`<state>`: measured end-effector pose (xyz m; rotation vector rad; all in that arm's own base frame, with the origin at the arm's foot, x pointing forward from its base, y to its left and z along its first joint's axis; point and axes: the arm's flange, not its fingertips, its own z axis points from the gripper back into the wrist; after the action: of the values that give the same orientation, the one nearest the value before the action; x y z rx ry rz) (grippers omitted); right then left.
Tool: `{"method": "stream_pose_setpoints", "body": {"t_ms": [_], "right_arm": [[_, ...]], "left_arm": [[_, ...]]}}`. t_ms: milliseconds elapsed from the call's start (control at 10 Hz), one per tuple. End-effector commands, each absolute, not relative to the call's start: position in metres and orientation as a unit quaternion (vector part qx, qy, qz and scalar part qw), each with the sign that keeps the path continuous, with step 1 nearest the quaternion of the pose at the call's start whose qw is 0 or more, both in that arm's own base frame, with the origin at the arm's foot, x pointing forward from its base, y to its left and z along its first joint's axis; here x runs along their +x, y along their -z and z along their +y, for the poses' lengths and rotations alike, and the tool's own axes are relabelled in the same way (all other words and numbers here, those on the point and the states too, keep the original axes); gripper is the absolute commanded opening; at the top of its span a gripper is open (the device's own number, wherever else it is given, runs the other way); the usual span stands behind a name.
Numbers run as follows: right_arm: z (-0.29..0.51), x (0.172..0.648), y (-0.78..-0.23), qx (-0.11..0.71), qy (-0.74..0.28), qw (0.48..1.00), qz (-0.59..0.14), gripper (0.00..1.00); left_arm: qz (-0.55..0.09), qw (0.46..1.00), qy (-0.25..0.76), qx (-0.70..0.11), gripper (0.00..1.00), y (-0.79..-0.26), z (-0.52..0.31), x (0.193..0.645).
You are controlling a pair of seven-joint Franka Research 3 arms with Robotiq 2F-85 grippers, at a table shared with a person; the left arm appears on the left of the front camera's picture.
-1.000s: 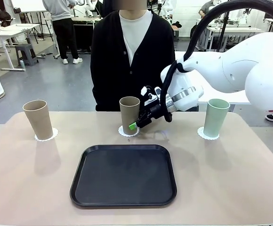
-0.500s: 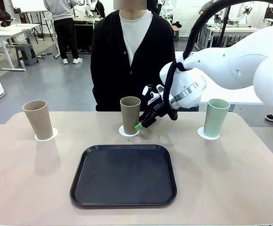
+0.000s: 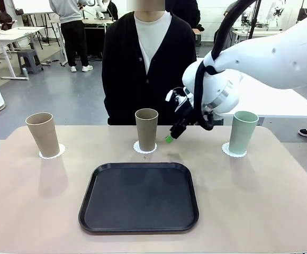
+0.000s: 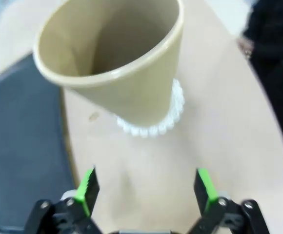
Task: Place coasters on the table and set cups on them.
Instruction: Take one Reusable plastic cup from the Flat Tray and place it on a coaster set by the human.
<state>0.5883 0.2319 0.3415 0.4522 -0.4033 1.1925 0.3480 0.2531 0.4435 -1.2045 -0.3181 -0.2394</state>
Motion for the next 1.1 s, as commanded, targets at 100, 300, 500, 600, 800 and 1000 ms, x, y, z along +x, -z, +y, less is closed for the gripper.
{"method": "stream_pose_setpoints", "body": {"t_ms": [100,300,500,600,800,1000], "right_arm": [[0.238,0.543,-0.431,0.095,-0.477,0.872,-0.057,1.0],[0.247,0.511,-0.481,0.02,-0.422,0.906,-0.012,1.0],[0.249,0.481,-0.53,-0.019,-0.329,0.944,0.0,1.0],[0.246,0.469,-0.552,-0.021,-0.293,0.956,-0.018,1.0],[0.24,0.444,-0.581,-0.04,-0.247,0.967,-0.049,1.0],[0.224,0.441,-0.586,-0.002,-0.291,0.952,-0.096,1.0]], "left_arm": [[-0.152,0.805,0.113,-0.563,1.0,-0.446,0.254,0.347],[-0.152,0.805,0.113,-0.563,1.0,-0.446,0.254,0.347],[-0.152,0.805,0.113,-0.563,1.0,-0.446,0.254,0.347],[-0.152,0.805,0.113,-0.563,1.0,-0.446,0.254,0.347],[-0.152,0.805,0.113,-0.563,1.0,-0.446,0.254,0.347],[-0.152,0.805,0.113,-0.563,1.0,-0.446,0.254,0.347]]}}
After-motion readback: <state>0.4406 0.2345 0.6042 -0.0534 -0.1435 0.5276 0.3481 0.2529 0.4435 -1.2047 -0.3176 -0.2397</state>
